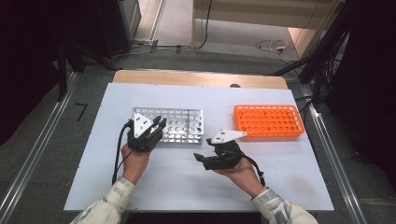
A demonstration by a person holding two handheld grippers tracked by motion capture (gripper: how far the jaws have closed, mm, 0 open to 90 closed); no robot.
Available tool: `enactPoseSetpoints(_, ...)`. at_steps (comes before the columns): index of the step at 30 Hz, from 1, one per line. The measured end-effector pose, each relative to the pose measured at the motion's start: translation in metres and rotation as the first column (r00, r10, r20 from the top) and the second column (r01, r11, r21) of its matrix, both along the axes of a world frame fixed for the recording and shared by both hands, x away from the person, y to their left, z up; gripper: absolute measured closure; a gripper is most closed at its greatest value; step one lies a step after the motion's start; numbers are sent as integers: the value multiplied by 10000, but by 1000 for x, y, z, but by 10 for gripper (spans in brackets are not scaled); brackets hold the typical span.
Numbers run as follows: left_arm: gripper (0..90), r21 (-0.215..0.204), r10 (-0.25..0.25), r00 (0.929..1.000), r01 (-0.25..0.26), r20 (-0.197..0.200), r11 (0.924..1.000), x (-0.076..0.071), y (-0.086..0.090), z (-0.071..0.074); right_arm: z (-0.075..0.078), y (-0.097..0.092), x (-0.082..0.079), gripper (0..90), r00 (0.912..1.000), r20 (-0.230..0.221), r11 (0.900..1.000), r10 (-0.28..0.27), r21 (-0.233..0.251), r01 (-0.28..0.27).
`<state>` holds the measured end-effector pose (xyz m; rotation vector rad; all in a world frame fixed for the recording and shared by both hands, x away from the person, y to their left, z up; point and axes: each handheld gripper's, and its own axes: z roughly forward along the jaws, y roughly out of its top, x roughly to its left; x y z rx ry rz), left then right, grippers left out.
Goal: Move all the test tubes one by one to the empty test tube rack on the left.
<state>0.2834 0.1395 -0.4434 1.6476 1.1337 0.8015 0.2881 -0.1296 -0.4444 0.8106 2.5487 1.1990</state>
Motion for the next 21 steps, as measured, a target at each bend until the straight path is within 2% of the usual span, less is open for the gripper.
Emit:
enactPoseSetpoints(4, 670, -216, 4, 10000, -3, 56, 9998, -3, 2, 3, 0, -1, 1, 277, 10000, 31, 10000, -51, 4, 51)
enactPoseSetpoints(9, 599, -672, -176, 9998, 182, 89, 9976, -11, 4, 10, -2, -5, 2, 274, 9997, 63, 9997, -225, 43, 225)
enactPoseSetpoints(16, 422, -916, -224, 9991, 192, -347, 9956, -29, 10, 14, -7, -21, 7, 262, 9969, 204, 9971, -764, -8, 764)
enactPoseSetpoints(21, 304, -781, 157, 9975, -211, -684, 9967, -42, 17, 10, -8, -40, 11, 253, 9913, 226, 9915, -1297, 76, 1295)
